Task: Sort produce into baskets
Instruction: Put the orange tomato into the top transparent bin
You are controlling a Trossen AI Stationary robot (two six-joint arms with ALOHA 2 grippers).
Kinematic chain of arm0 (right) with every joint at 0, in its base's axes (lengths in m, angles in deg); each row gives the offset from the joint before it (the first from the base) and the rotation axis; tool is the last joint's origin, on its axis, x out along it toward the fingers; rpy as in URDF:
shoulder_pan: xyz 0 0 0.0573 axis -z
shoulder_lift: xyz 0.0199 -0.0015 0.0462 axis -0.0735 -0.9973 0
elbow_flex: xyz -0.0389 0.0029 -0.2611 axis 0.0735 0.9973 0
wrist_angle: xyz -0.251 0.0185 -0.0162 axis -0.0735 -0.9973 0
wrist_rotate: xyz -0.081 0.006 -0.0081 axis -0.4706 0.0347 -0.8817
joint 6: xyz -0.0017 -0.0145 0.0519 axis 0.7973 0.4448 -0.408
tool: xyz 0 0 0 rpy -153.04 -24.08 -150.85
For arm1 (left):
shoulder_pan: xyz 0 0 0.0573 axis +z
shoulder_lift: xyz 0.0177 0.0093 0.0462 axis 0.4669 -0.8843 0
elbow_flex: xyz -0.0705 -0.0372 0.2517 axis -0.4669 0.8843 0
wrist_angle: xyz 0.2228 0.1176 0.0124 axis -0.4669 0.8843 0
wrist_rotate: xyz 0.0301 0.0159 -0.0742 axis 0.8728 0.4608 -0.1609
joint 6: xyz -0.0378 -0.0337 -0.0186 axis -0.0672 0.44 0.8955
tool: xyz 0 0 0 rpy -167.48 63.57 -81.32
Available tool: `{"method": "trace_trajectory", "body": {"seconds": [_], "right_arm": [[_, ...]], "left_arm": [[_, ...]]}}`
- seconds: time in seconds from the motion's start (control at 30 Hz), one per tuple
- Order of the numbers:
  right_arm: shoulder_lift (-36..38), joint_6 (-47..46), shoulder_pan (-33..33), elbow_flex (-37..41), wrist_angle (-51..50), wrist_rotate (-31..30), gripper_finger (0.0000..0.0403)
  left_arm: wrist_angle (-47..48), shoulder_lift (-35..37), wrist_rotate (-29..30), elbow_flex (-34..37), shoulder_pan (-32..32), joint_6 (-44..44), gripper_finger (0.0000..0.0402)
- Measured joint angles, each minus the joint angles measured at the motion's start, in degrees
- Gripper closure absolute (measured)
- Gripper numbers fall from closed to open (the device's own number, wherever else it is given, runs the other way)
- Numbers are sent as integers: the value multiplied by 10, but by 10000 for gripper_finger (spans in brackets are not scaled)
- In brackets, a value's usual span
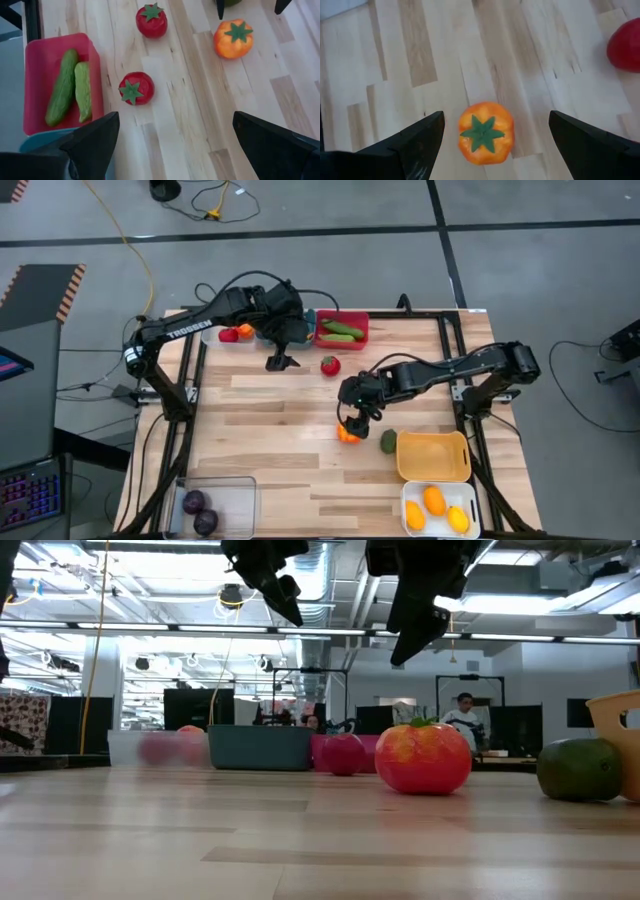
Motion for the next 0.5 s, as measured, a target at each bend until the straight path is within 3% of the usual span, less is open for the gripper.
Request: {"method": "trace_trajectory", "body": {"seconds": [0.5], "right_arm": [[0, 0, 0, 0, 0, 4, 5]], "left_arm": [[0, 0, 1, 0, 0, 2, 24]]}}
